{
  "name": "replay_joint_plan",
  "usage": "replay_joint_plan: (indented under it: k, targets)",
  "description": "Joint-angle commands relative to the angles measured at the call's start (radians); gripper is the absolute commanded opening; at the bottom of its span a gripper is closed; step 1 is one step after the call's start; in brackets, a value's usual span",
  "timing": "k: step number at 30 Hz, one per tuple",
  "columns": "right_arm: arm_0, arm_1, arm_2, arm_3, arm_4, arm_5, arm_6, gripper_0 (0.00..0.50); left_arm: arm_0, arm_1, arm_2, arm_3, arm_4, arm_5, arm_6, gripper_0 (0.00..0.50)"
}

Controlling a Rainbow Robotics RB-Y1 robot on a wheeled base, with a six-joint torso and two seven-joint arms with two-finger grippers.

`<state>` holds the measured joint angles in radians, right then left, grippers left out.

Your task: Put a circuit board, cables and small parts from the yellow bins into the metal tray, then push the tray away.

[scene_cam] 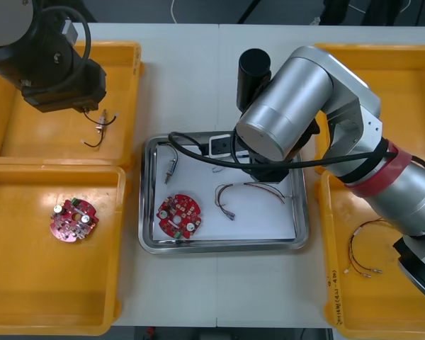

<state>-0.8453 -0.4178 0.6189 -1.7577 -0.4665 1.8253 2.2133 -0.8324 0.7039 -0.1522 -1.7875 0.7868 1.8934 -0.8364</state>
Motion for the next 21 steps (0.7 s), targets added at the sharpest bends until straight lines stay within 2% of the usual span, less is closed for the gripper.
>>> replay_joint_plan:
  k: [1,11,15,21]
  targets:
    - [-0.008,0.016,-0.126,-0.135,0.009,0.095,-0.055,0.5,0.001,0.037,0.019,-0.046,0.023,0.01,-0.024,0.0]
    - [0.094,-0.018,-0.361,-0.313,0.002,0.095,-0.112,0.5,0.001,0.014,-0.03,-0.087,0.022,0.009,-0.006,0.0]
    - [0.186,-0.047,-0.465,-0.387,-0.024,0.095,-0.219,0.5,-0.001,-0.017,-0.059,-0.101,0.008,0.003,0.005,0.0]
    - [0.321,-0.11,-0.57,-0.49,-0.026,0.095,-0.369,0.5,-0.007,-0.072,-0.142,-0.102,-0.052,-0.04,0.026,0.0]
